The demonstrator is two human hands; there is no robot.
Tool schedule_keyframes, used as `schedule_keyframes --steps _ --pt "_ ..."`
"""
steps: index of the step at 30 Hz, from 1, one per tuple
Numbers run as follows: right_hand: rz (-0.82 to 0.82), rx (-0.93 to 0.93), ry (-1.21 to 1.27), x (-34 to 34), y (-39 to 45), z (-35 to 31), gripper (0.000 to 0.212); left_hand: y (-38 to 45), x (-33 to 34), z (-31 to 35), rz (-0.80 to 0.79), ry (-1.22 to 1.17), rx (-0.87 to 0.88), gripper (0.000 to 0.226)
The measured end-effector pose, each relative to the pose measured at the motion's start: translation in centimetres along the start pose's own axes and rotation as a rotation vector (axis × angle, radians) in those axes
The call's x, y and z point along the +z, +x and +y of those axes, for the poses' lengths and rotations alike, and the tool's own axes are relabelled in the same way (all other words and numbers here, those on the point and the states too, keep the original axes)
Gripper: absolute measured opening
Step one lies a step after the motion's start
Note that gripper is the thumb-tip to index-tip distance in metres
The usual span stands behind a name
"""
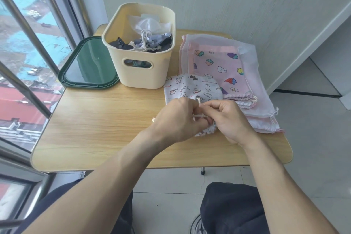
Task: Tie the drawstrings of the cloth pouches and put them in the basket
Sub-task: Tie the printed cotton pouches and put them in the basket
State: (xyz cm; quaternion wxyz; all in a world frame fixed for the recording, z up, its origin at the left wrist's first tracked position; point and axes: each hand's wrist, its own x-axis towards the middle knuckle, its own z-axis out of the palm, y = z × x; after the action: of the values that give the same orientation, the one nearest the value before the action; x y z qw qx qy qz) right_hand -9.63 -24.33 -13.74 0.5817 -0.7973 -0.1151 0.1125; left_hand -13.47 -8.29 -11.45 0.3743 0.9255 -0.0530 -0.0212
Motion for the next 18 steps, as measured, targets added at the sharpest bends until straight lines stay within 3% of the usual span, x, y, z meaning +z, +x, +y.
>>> schedule_keyframes --steps 4,11,15,18 --pt "0.039 0.047 0.071 0.0 0.3 -0.1 0.02 -0.2 0.8 0.2 0.173 0.141 0.059 0.024" --pt "0.072 0.146 0.167 -0.1 0.2 -0.3 0.025 -0.3 1.3 0.0 0.277 0.242 0.208 0.021" --pt "0.043 0.115 0.173 -0.4 0.1 -0.1 0.018 -0.4 0.7 -0.3 0.175 0.239 0.259 0.016" --pt "-0.053 0.104 0.2 -1.1 -0.2 -0.4 0.021 -0.1 -0.1 -0.8 0.038 0.006 0.149 0.016"
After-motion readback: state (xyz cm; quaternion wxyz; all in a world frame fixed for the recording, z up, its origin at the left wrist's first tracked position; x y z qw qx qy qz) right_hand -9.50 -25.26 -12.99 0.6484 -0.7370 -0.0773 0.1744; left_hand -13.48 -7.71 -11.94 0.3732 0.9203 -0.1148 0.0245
